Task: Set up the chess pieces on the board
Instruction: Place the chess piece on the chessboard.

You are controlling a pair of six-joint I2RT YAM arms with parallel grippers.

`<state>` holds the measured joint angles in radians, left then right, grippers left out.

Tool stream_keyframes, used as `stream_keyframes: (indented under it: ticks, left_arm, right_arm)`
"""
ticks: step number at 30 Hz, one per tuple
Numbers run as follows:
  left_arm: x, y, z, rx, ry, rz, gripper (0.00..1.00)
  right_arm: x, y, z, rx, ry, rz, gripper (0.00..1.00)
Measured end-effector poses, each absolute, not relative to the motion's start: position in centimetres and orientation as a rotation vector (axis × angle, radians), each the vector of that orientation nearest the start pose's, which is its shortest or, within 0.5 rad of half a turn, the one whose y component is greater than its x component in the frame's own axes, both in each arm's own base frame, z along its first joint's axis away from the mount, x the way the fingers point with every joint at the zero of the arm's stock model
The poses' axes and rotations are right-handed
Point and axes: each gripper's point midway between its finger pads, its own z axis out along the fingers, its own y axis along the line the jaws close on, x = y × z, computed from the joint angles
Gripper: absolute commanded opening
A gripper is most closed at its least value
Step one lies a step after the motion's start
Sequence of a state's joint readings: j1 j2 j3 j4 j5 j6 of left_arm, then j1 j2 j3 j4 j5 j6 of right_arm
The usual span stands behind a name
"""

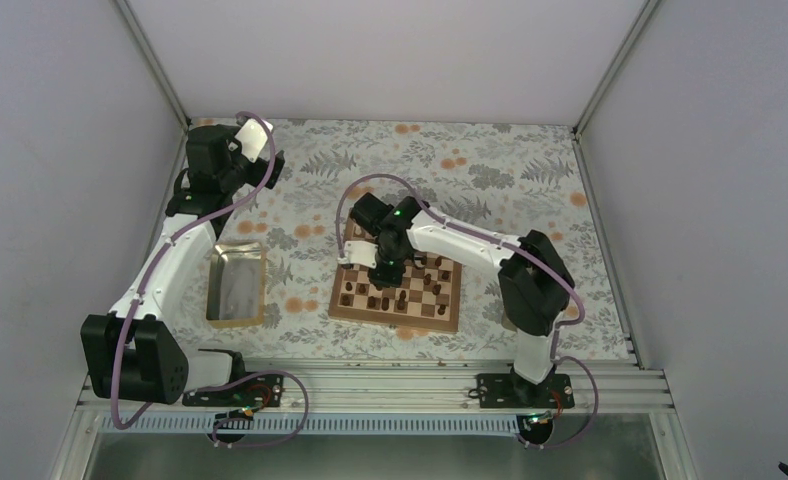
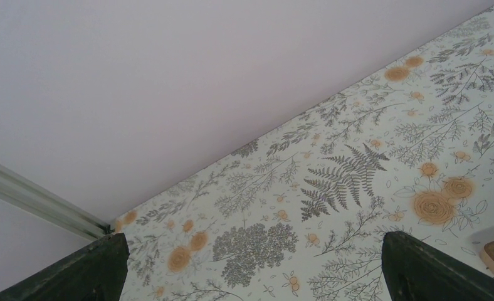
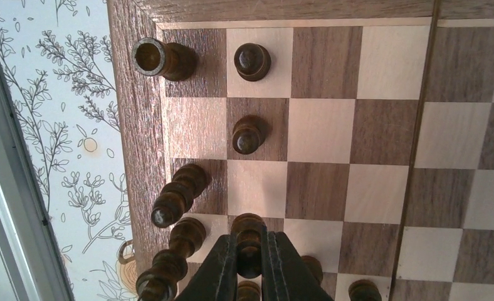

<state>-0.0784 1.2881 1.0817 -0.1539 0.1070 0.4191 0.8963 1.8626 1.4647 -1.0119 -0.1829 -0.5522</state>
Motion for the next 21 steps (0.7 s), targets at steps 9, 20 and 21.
stream_keyframes:
  ticks: [9,20,21]
  left_arm:
    - [42.5,-5.2,28.9,0.544,1.852,0.125,1.00]
    - [42.5,-5.2,28.9,0.545,1.852,0.125,1.00]
    - [42.5,-5.2,28.9,0.545,1.852,0.124,1.00]
  right_arm:
    - [21.5,32.2,7.2,-2.028,2.250,0.324,0.09]
    - [21.9,33.0,7.2,-2.033,2.223,0.336,0.11]
    - [21.9,33.0,7.1,-2.035,2.223,0.336,0.11]
